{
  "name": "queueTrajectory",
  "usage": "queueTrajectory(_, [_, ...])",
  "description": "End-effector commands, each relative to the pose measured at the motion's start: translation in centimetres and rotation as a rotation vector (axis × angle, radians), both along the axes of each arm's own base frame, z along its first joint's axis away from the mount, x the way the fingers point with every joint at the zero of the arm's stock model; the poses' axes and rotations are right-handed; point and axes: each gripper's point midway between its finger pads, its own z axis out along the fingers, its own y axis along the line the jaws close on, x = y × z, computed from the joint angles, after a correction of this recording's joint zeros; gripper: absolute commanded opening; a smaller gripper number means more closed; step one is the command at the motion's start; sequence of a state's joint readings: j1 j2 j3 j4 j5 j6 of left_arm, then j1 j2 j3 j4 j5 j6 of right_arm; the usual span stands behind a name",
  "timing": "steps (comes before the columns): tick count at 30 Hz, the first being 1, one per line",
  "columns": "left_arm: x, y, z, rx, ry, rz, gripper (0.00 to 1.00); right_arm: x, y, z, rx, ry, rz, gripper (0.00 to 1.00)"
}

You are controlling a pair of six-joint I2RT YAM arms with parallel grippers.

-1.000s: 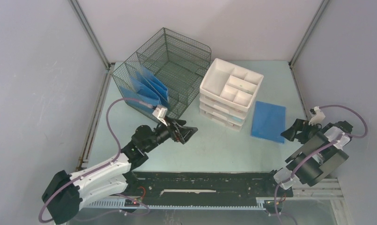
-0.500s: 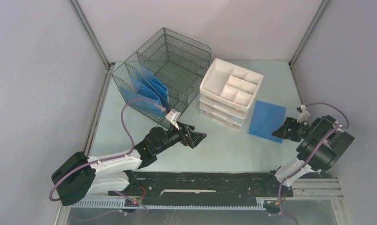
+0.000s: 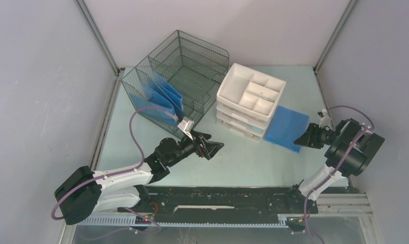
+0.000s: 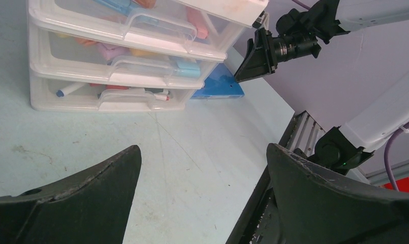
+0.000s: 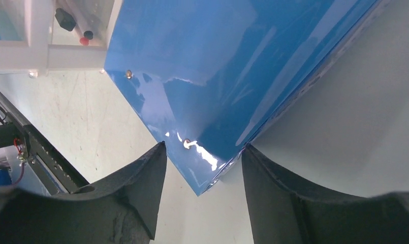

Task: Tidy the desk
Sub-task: Pick up the folder from the center of the board.

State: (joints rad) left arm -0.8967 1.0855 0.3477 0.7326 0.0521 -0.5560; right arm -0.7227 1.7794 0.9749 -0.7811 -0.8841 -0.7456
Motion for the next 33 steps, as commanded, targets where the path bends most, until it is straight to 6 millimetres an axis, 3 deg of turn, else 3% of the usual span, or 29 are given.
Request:
queueTrajectory(1, [0.2, 0.1, 1.0, -0.018, -0.049, 0.017, 1.00, 1.3, -0.2, 1.8, -0.008, -0.037, 0.020, 0.64])
queueTrajectory(13, [0.0, 0.4, 1.3, -0.017, -0.071, 0.015, 1.00, 3.0, 1.4, 3.8, 0.070, -0.025, 0.052, 0.69])
queueTrajectory(23, [0.2, 0.8, 1.0, 0.002, -0.092, 0.031, 1.00, 5.6, 0.3, 7.2, 0.118, -0.078, -0.044, 0.65])
queueTrajectory(27, [0.3, 0.9, 0.9, 0.008, -0.097, 0.037, 1.00, 6.5, 0.8, 8.8, 0.158, -0.098, -0.043, 0.65])
queueTrajectory(33, [0.3, 0.9, 0.9, 0.007, -0.096, 0.038, 1.00, 7.5, 1.2, 9.9, 0.246, -0.077, -0.086, 0.49])
